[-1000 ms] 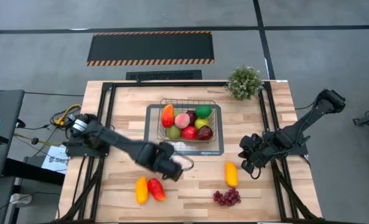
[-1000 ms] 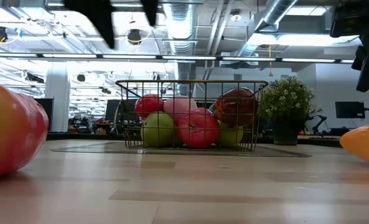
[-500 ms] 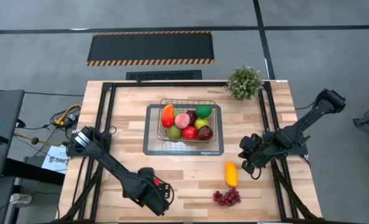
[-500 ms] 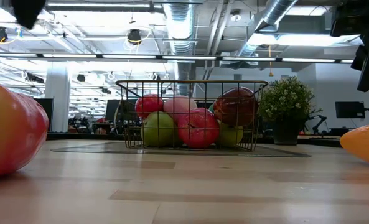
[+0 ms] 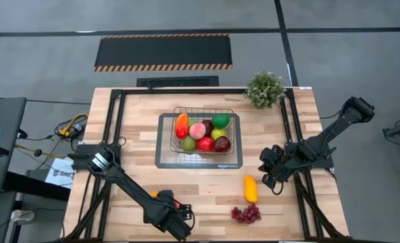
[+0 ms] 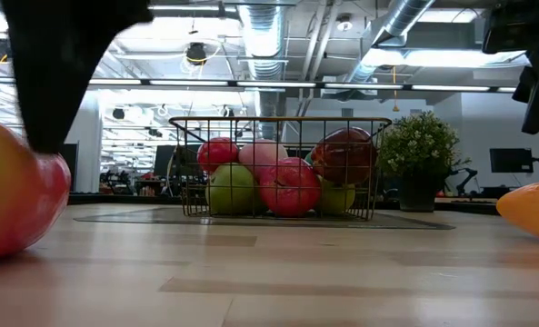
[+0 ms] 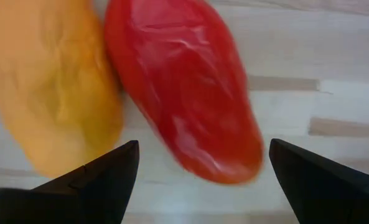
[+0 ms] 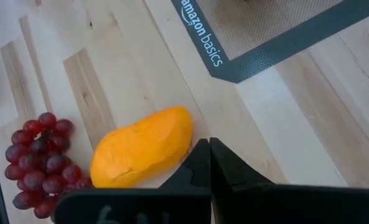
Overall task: Build produce basket
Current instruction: Put the orange mango into the bin, then put the left yellow mango into the bin, then put the yellow mango into the bin
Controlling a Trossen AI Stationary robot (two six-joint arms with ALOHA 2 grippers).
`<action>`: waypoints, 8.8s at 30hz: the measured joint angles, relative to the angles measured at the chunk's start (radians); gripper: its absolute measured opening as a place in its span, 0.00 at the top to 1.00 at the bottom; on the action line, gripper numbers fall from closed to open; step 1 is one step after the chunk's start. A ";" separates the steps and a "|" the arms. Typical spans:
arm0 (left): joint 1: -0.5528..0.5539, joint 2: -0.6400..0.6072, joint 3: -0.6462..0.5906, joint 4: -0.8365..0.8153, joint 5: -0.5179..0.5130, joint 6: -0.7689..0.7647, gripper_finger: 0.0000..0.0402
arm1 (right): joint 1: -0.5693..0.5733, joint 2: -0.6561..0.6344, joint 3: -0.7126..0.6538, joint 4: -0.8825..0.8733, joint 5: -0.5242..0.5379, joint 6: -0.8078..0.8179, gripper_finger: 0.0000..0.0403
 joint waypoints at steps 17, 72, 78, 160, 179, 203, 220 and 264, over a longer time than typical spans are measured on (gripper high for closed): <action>0.058 0.012 0.000 -0.063 -0.032 0.022 0.33 | 0.000 0.000 0.000 -0.001 0.000 -0.003 0.98; 0.621 0.010 0.432 -0.438 -0.225 2.024 0.49 | 0.000 0.000 0.000 0.001 0.002 0.008 0.98; 0.621 0.011 0.371 -0.455 -0.239 2.017 0.49 | 0.000 0.000 0.000 0.001 0.002 0.008 0.98; -0.068 -0.123 -0.224 -0.015 0.074 0.171 0.24 | 0.000 0.000 0.000 0.002 0.002 0.000 0.98; 0.045 -0.123 -0.253 0.025 0.092 0.449 0.57 | 0.000 0.000 0.000 0.001 0.010 0.000 0.98; 0.568 -0.124 0.226 0.041 -0.400 1.015 0.55 | 0.000 0.000 0.000 0.003 0.010 0.053 0.98; 0.627 -0.121 0.242 0.072 -0.400 1.051 0.36 | 0.000 0.000 0.000 0.003 0.026 0.072 0.98; 0.408 0.128 0.420 0.475 -0.112 1.149 0.27 | 0.302 0.132 -0.025 -0.017 -0.048 0.740 0.91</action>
